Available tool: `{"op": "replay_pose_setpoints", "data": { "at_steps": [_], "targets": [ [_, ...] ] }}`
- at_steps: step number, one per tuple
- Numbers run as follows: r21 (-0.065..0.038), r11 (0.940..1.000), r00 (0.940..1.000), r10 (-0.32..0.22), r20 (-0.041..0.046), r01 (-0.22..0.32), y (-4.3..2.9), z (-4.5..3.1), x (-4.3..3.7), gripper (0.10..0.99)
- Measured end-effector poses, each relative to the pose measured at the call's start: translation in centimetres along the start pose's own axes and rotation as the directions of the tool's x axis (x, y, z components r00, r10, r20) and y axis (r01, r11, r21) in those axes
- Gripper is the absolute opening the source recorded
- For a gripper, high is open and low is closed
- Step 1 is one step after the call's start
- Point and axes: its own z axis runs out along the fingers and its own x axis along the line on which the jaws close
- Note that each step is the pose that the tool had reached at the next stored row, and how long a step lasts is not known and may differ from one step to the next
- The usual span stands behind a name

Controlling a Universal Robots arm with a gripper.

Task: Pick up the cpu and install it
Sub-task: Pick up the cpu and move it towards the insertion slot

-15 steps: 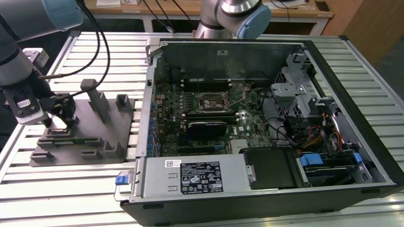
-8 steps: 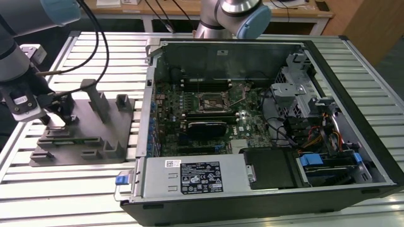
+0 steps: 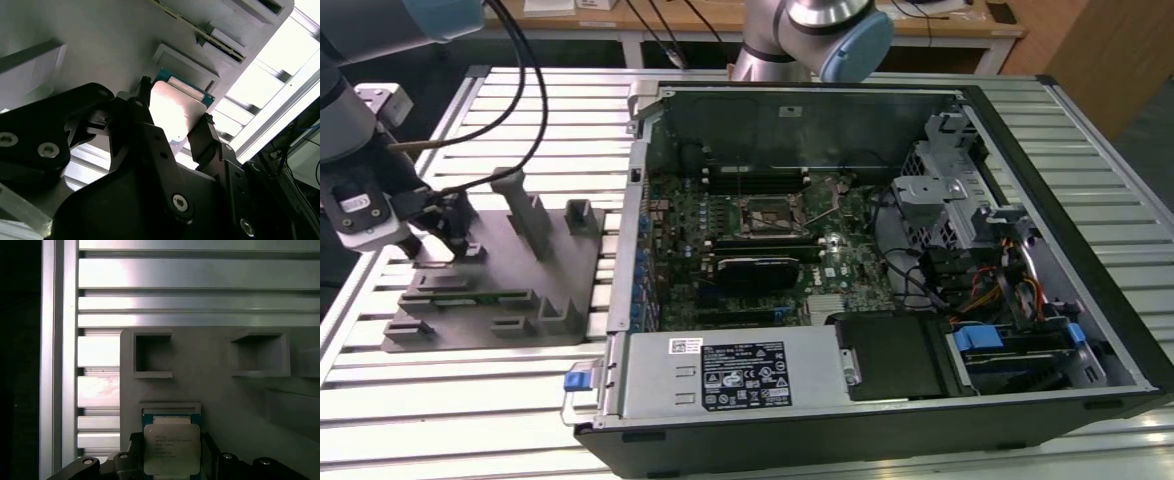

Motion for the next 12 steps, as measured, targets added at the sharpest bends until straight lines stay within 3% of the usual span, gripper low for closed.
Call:
{"op": "replay_pose_setpoints", "data": {
  "at_steps": [12],
  "targets": [
    [-0.004,1.0000,1.0000,0.000,0.0034,0.000,0.09,-1.90,-0.04,0.541]
  ]
}}
